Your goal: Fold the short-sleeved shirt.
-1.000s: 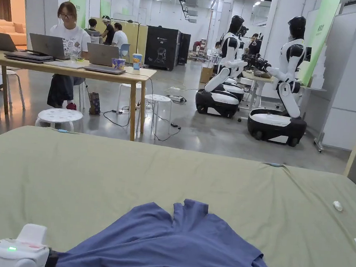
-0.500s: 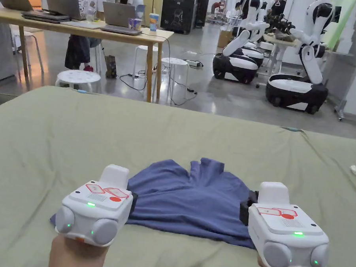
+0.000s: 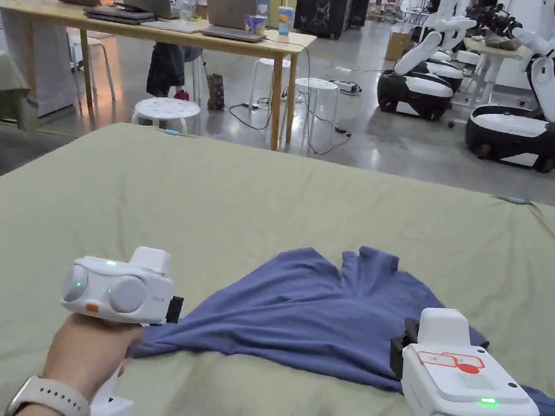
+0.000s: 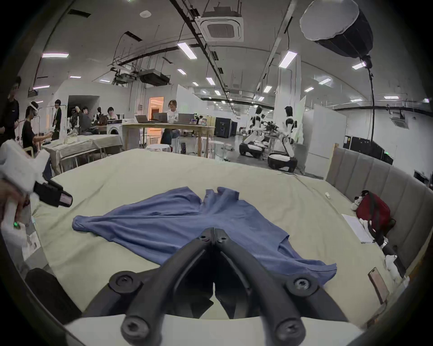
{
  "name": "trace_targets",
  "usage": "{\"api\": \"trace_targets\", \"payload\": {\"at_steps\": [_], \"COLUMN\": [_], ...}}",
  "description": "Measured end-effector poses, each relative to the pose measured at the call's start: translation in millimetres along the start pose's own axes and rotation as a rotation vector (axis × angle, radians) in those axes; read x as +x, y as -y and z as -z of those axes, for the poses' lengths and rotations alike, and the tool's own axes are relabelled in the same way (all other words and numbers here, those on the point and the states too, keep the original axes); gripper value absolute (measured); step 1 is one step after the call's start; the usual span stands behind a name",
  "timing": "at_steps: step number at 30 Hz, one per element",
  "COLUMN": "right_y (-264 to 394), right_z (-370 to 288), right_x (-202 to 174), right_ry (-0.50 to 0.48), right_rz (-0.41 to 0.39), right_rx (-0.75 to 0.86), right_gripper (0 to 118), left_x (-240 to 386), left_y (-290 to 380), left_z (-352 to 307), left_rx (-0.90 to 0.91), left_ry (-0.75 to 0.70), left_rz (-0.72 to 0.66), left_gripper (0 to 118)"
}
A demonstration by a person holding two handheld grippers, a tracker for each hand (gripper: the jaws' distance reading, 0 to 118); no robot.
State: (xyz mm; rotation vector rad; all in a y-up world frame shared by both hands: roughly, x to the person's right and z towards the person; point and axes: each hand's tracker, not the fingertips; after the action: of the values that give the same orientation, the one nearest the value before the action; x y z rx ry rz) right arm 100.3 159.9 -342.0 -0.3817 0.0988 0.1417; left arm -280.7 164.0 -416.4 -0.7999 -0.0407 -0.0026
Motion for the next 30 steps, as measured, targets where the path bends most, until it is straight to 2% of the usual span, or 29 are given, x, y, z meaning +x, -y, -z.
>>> {"api": "trace_targets", "payload": {"at_steps": [3, 4, 6, 7, 9, 12, 13, 17, 19, 21, 22, 23, 24, 26, 30], "right_y": [2.0, 3.9, 6.7, 7.7, 9.6, 11.5, 9.0, 13.9, 16.8, 15.2, 15.9, 17.3, 18.4, 21.2, 21.4], "right_z": [4.7, 10.2, 13.3, 15.8, 18.6, 23.0, 20.2, 25.0, 26.8, 21.9, 20.7, 19.5, 18.8, 22.5, 42.8], "right_x": [-7.7, -8.1, -8.4, -7.9, -7.4, -5.8, -6.6, -4.1, -1.9, -1.1, -0.1, 1.5, 2.8, 7.3, 17.1], "right_ry": [-0.019, -0.028, -0.028, -0.028, -0.031, -0.031, -0.032, -0.031, -0.028, -0.025, -0.024, -0.022, -0.021, -0.019, -0.018], "right_rz": [-0.014, -0.014, -0.011, -0.010, -0.003, -0.004, -0.003, -0.003, -0.001, 0.004, 0.005, 0.006, 0.007, 0.012, 0.003], "right_rx": [-0.013, -0.026, -0.035, -0.041, -0.049, -0.056, -0.059, -0.071, -0.080, -0.087, -0.091, -0.092, -0.092, -0.100, -0.126], "right_gripper": [0, 0, 0, 0, 0, 0, 0, 0, 0, 0, 0, 0, 0, 0, 0], "left_x": [-20.9, -31.3, -40.1, -41.0, -41.1, -44.5, -45.3, -38.5, -44.4, -44.8, -44.9, -47.7, -47.5, -48.1, -36.2], "left_y": [-14.0, -18.9, -22.2, -22.2, -17.3, -9.2, -4.6, 9.1, 12.2, 16.5, 16.7, 15.5, 14.7, 11.5, 2.4], "left_z": [5.8, 8.8, 15.6, 19.3, 30.7, 47.9, 54.6, 77.9, 95.9, 100.5, 98.8, 97.0, 93.7, 87.6, 66.7], "left_rx": [0.005, 0.010, -0.005, -0.039, -0.095, -0.157, -0.181, -0.240, -0.269, -0.271, -0.261, -0.252, -0.233, -0.196, -0.088], "left_ry": [-0.015, 0.023, 0.022, 0.013, -0.017, -0.002, 0.013, 0.015, 0.027, 0.000, -0.013, -0.004, 0.013, 0.022, 0.005], "left_rz": [-0.057, -0.117, -0.123, -0.109, -0.064, -0.119, -0.146, -0.137, -0.149, -0.156, -0.157, -0.159, -0.156, -0.196, -0.116], "left_gripper": [3, 24, 83, 100, 103, 91, 90, 76, 73, 62, 53, 32, 0, 0, 0]}}
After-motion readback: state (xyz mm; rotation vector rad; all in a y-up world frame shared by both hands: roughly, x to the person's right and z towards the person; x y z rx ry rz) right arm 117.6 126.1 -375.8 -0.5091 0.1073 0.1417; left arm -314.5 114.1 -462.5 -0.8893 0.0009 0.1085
